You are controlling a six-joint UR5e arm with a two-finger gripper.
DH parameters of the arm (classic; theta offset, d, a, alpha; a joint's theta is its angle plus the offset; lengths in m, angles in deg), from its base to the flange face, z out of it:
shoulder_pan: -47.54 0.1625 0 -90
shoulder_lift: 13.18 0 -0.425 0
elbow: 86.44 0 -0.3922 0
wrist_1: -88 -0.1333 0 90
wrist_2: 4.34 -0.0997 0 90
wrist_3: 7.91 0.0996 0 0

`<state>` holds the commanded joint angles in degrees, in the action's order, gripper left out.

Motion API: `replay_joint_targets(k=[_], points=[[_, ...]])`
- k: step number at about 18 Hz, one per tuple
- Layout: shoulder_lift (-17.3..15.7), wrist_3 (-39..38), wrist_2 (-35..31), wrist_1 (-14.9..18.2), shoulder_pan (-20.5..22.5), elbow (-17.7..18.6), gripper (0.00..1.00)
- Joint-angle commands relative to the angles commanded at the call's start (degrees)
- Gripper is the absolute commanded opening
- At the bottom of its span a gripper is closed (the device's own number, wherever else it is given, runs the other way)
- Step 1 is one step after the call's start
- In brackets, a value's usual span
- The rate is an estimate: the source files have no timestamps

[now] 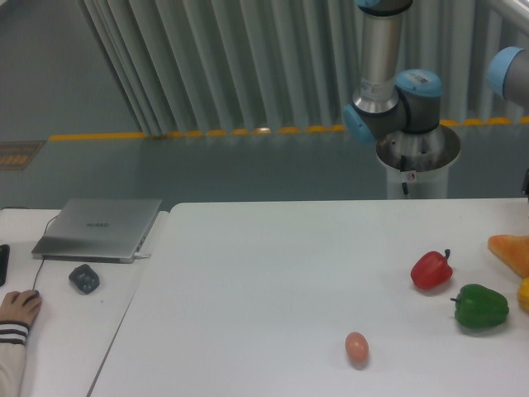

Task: Place the triangular bread in the basket

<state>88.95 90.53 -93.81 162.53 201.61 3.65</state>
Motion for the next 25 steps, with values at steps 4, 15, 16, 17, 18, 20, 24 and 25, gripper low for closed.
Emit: replay_joint_targets(k=[4,15,16,17,18,20,24,25], points=[[-0.2,-1.1,-0.1,-0.2,-0.1,0.1,1.00],[-0.3,-0.1,0.1,-0.2,0.3,0.2,1.00],[-0.2,0.0,0.0,-0.3,0.4,0.1,1.00],[-0.4,-0.1,-0.2,-0.3,0.4,0.2,1.00],[-0.4,0.0,-0.1,-0.3,0.4,0.5,1.00],[-0.4,-1.0,-0.3,-0.8,0.4,-0.2,1.00],[-0.6,-0.1,-0.4,-0.6,0.4,0.4,1.00],[-0.7,-0.1,-0.4,-0.5,0.4,0.4,1.00]])
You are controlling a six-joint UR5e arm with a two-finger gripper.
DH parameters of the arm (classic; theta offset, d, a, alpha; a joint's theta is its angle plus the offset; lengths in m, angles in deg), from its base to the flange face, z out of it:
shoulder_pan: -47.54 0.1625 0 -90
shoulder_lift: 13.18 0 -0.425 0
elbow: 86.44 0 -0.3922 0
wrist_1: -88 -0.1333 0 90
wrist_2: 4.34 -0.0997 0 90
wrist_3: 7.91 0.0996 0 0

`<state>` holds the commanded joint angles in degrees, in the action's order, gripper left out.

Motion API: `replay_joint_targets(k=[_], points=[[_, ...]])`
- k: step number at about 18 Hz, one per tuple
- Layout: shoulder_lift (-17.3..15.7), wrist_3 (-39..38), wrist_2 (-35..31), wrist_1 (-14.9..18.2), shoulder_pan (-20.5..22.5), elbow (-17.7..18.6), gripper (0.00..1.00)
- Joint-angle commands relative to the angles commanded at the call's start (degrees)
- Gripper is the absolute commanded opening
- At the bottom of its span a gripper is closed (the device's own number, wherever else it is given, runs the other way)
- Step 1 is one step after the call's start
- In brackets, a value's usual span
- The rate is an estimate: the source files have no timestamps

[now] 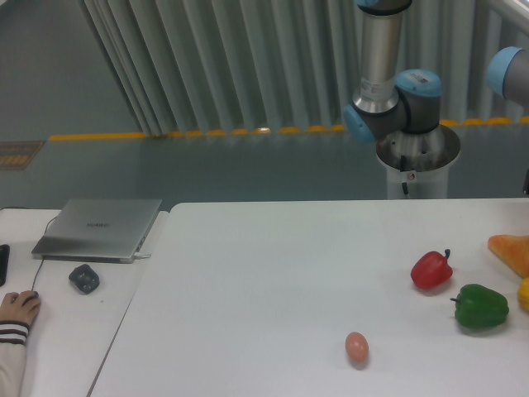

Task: Place the triangular bread in the basket

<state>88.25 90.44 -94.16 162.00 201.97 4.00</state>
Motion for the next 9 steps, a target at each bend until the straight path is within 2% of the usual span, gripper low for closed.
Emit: replay_joint_targets(k=[9], points=[[0.7,-0.3,0.3,-0.7,-3.4,-0.8,1.00]])
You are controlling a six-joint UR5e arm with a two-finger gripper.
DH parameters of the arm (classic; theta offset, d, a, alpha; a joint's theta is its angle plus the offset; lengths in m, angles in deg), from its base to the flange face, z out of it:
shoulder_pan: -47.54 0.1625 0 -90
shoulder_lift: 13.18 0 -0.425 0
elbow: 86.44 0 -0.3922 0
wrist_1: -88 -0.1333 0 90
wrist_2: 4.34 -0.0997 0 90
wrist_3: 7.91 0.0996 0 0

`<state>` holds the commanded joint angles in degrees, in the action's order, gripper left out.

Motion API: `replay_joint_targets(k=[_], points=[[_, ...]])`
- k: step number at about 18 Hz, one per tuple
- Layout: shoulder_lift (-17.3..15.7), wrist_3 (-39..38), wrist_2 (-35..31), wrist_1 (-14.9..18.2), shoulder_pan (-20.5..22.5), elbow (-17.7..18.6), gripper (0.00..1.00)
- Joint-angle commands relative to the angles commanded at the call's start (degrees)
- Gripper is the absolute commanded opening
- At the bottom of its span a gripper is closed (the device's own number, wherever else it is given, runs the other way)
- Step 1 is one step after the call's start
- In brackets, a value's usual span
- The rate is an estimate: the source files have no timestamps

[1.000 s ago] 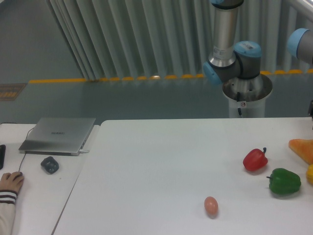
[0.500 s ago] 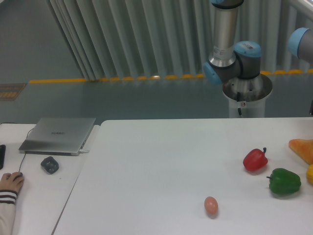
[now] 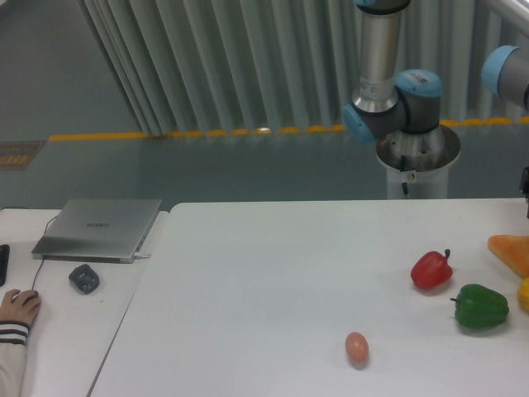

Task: Place the triangular bread in the basket

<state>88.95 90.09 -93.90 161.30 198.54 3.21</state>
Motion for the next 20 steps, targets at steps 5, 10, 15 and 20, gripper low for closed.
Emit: replay_joint_targets(k=[5,10,15,20], points=[[-2.5,-1.2,0.1,0.1,-2.2,2.4,1.00],[-7.0,-14.0,-0.2,0.4,-7.3,5.2,1.00],[-8.8,-16.3,-1.0,3.1,-9.6,8.2,1.00],[-9.7,-15.0,-12.4,10.2,-7.4,10.8,1.00]])
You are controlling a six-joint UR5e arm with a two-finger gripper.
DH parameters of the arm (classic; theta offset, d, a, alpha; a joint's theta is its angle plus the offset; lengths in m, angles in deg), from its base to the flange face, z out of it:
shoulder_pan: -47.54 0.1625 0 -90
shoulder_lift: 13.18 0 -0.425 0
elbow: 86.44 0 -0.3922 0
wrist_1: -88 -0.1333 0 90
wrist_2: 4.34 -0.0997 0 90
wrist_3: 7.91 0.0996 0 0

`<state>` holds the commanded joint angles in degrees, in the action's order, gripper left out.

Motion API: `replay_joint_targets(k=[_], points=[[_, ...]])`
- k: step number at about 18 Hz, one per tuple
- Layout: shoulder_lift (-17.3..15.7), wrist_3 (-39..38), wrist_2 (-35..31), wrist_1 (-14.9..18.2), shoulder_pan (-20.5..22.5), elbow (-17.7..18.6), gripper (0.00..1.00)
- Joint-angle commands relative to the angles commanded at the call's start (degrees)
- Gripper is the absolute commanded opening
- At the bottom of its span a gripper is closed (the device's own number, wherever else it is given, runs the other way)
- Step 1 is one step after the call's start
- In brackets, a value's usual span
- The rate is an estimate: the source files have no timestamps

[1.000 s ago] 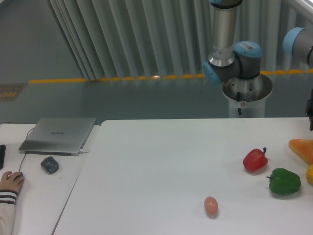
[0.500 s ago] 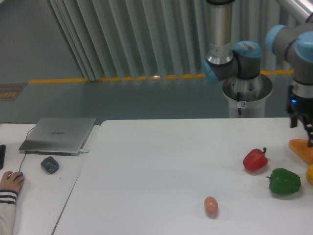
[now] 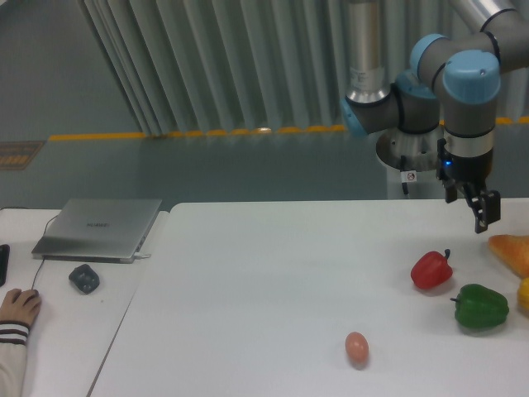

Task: Place the triangular bread in the basket
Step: 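Lower the gripper toward the orange triangular bread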

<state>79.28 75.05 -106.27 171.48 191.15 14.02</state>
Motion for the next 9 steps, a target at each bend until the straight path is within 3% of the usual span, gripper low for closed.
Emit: replay_joint_targets(k=[2,6,9], points=[[0.4,0.8,-1.8,0.6,0.4,0.2,1.00],[5.5,0.5,-1.9,0.1,0.5,-0.4,1.00],[7.3,0.5,-2.4,-0.1,1.7,-0.5,1.00]])
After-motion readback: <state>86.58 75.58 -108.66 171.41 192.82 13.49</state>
